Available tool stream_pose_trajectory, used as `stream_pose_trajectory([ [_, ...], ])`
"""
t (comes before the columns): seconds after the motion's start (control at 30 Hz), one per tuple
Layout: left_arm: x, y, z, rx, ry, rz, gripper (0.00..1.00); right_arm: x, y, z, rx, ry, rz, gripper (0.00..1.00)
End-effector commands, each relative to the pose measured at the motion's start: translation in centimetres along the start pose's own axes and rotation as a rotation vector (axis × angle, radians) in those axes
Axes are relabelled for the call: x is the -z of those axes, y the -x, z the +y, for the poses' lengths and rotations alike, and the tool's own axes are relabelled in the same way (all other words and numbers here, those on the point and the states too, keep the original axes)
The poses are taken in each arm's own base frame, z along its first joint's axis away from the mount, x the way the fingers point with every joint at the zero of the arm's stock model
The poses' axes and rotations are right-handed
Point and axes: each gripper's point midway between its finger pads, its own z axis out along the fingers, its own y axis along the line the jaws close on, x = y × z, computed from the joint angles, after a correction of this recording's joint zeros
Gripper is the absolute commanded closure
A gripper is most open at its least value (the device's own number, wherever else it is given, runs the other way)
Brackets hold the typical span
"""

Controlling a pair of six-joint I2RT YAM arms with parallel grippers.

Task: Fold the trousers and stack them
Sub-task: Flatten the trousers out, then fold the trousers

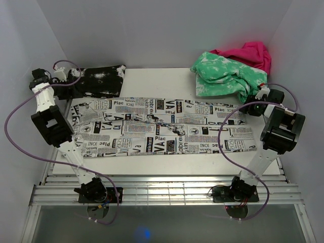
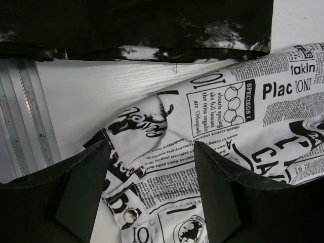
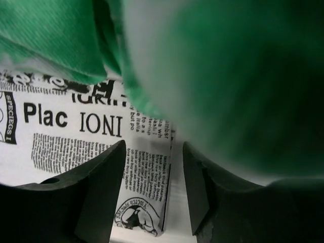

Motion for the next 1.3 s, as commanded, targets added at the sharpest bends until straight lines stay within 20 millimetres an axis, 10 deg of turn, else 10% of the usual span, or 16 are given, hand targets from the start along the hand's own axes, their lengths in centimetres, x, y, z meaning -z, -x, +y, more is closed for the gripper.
stream_pose_trajectory([
  [0.0, 0.0, 0.2, 0.2, -0.002, 0.005, -0.001, 0.22, 0.2, 4.0, -1.1, -0.027, -0.071, -0.159, 0.44],
  [0.23, -0.7, -1.1, 2.1, 0.013, 0.053, 0.034, 0.22, -1.7, 6.2, -1.8, -0.060, -0.070, -0.183, 0.40],
  [0.83, -2.1, -5.0, 6.2, 0.050, 0.129, 0.149, 0.22, -4.4, 0.3, 0.4, -0.042, 0.024, 0.121, 0.52],
  [1.1, -2.9, -6.5, 6.8, 0.106, 0.128, 0.173, 0.23, -3.7, 1.1, 1.5, -0.077, 0.060, 0.097, 0.92],
  [1.27, -3.1, -5.9, 6.8, 0.123, 0.118, 0.145, 0.22, -2.1, 2.9, 1.4, -0.145, 0.094, 0.019, 0.92],
])
